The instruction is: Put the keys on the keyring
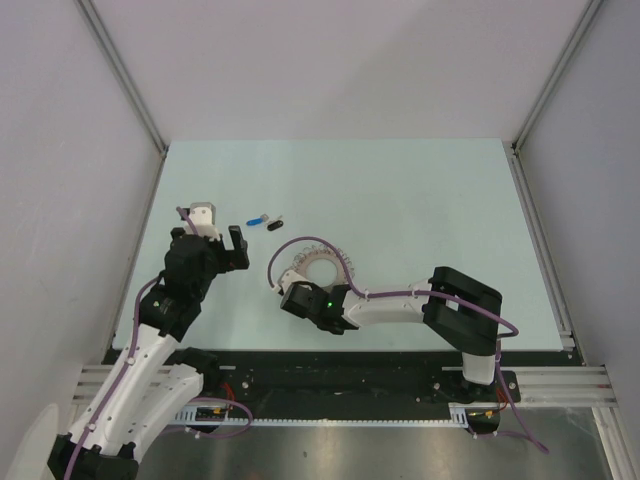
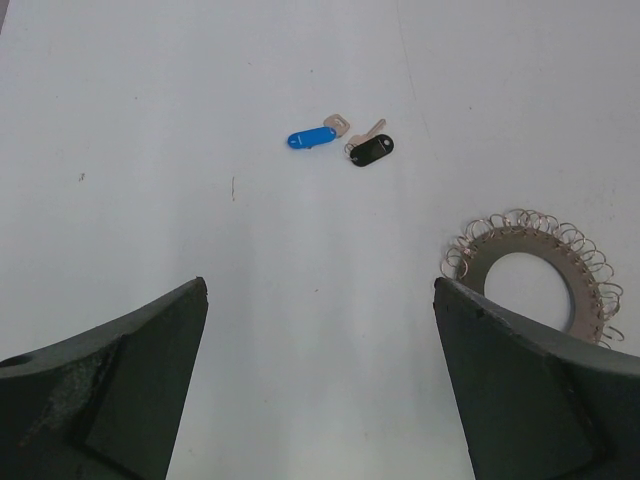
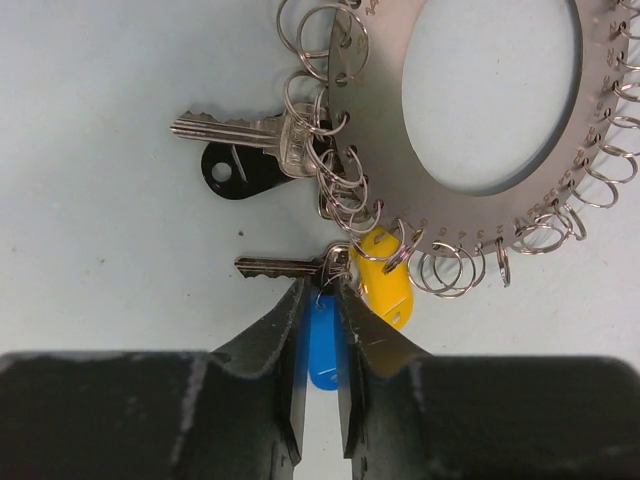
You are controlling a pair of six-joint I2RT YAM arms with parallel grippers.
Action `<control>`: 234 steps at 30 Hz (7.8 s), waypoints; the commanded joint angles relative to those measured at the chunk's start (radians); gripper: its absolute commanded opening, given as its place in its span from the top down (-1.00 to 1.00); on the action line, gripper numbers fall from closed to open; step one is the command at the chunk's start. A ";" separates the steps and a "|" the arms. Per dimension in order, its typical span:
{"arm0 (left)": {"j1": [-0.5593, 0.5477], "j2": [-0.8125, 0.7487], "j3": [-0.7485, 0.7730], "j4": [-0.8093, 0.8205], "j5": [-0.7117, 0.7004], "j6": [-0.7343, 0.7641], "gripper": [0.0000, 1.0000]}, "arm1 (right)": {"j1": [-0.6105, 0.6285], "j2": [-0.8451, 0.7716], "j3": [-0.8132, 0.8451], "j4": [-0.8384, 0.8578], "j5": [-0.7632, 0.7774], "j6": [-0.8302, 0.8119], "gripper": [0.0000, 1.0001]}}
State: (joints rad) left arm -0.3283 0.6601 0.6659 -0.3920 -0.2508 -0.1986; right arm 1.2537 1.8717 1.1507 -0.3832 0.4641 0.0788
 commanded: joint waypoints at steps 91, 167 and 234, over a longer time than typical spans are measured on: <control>-0.413 0.495 0.268 0.242 1.150 0.426 0.43 | -0.655 -0.924 -0.568 0.738 -1.372 -0.022 1.00; -0.439 0.282 -0.155 0.999 1.019 0.044 0.99 | -0.613 -1.000 -0.592 0.847 -1.348 0.061 0.60; -0.472 0.245 -0.118 0.843 0.892 0.133 0.32 | -0.625 -1.017 -0.562 0.702 -1.282 0.001 1.00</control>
State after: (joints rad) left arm -0.7956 0.9440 0.4976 0.5068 0.7113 -0.1036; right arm 0.6323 0.8673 0.5537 0.3481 -0.8532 0.1112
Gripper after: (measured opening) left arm 0.303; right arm 0.009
